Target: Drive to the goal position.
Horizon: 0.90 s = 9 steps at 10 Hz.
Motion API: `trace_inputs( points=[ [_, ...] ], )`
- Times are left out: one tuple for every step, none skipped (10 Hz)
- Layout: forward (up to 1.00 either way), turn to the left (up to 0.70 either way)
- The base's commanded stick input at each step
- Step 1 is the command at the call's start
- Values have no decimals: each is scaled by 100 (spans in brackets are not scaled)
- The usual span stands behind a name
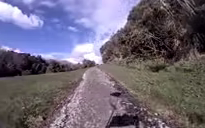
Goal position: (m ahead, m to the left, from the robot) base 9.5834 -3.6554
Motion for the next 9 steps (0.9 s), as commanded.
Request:
trace_inputs(
  points=[
    [70,1],
    [70,1],
    [70,1],
    [70,1],
    [70,1],
    [70,1],
    [70,1],
    [70,1],
    [70,1]
  ],
)
